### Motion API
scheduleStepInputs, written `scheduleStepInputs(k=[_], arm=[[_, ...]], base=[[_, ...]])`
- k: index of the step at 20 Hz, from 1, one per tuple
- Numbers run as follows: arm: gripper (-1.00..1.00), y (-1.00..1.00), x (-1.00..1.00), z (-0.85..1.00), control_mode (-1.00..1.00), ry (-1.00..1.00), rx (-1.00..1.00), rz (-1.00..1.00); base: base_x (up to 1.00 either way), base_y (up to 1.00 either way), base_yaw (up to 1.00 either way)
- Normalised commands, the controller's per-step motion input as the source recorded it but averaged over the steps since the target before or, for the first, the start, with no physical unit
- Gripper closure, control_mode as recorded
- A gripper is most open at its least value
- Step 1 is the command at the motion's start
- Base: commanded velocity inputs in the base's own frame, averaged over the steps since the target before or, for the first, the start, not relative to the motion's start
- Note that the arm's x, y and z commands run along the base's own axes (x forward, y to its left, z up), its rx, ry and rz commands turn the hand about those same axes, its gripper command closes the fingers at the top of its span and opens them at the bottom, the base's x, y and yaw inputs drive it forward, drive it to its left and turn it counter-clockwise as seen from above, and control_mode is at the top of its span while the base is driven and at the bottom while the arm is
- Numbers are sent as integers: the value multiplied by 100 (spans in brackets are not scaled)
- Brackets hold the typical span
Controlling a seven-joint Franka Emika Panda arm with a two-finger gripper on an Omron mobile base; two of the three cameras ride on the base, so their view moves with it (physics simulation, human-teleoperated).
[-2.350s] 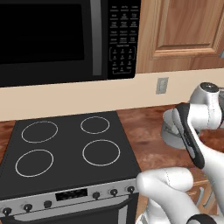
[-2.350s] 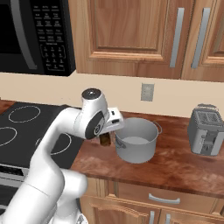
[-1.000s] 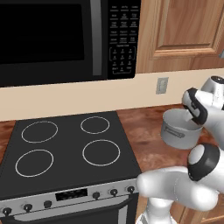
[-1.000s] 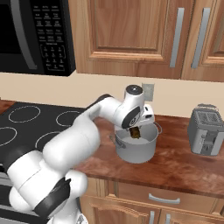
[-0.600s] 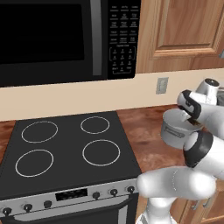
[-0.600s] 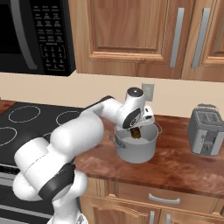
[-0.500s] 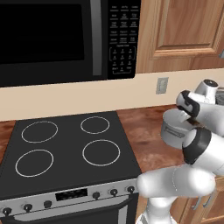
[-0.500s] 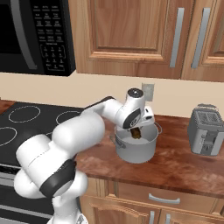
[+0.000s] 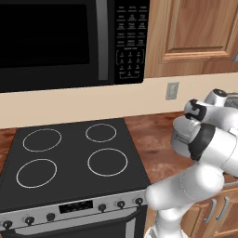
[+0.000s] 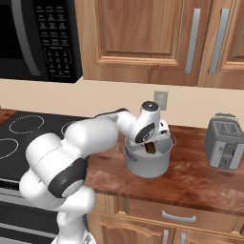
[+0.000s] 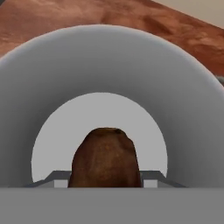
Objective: Turn on the sink faucet. Then move the sweet potato from the counter to the sink. Turn off the sink. Move the vegetable from the sink to the pot next to the stove. Finally move the pot to the rear left burner.
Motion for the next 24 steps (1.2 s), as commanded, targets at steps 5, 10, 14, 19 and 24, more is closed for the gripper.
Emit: scheduleStepInputs(k=[5, 10, 14, 19, 24], arm=[[100, 0, 13, -23, -100, 2, 0, 0], [100, 0, 12, -20, -100, 4, 0, 1], [-100, 0, 0, -15, -100, 7, 0, 0], [-100, 0, 0, -2, -100, 3, 0, 0], [-100, 10, 0, 19, -100, 0, 0, 0]], base=[[0, 0, 0], [0, 0, 0], [0, 0, 0], [0, 0, 0], [0, 0, 0]])
